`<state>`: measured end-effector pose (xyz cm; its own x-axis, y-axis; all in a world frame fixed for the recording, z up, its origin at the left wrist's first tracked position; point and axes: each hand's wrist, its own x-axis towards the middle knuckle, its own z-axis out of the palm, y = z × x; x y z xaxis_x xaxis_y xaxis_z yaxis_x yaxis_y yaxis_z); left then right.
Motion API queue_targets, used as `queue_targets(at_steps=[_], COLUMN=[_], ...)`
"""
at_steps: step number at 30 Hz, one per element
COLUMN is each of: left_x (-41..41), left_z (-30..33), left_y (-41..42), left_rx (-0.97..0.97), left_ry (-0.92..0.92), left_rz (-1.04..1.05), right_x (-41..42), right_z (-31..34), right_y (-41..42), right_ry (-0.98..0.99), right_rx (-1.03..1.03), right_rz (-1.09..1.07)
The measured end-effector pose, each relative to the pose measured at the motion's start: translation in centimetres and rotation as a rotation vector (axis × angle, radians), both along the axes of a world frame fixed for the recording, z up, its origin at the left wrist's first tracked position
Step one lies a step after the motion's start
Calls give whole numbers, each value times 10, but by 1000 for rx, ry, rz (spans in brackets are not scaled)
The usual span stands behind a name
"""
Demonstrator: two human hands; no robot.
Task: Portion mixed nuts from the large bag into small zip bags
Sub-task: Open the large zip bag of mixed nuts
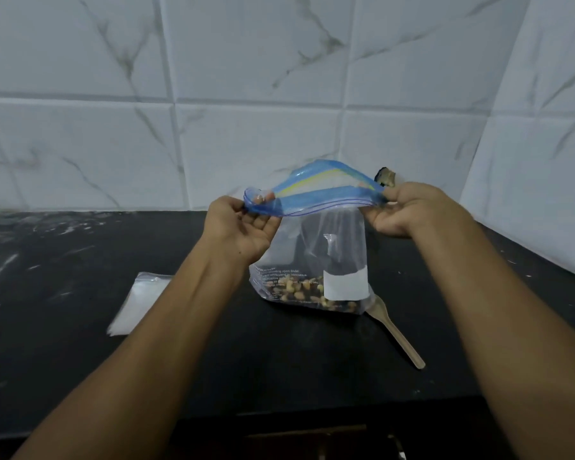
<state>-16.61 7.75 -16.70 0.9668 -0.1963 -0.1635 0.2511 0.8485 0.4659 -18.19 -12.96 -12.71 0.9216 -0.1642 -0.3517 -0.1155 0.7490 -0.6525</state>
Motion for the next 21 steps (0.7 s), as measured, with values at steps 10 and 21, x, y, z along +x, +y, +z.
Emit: queue_targets(at_steps=[10, 21], left_x=[-3, 51], left_z=[14, 4], left_y=[11, 10], left_rx=[1495, 1039], left_ry=[-472, -386], left_rz=[290, -272], right_x=[7, -24], right_z=[-16, -25], right_y=[11, -11], right_ry=[47, -103], right_rx=[-533, -402], right_rz=[-14, 360])
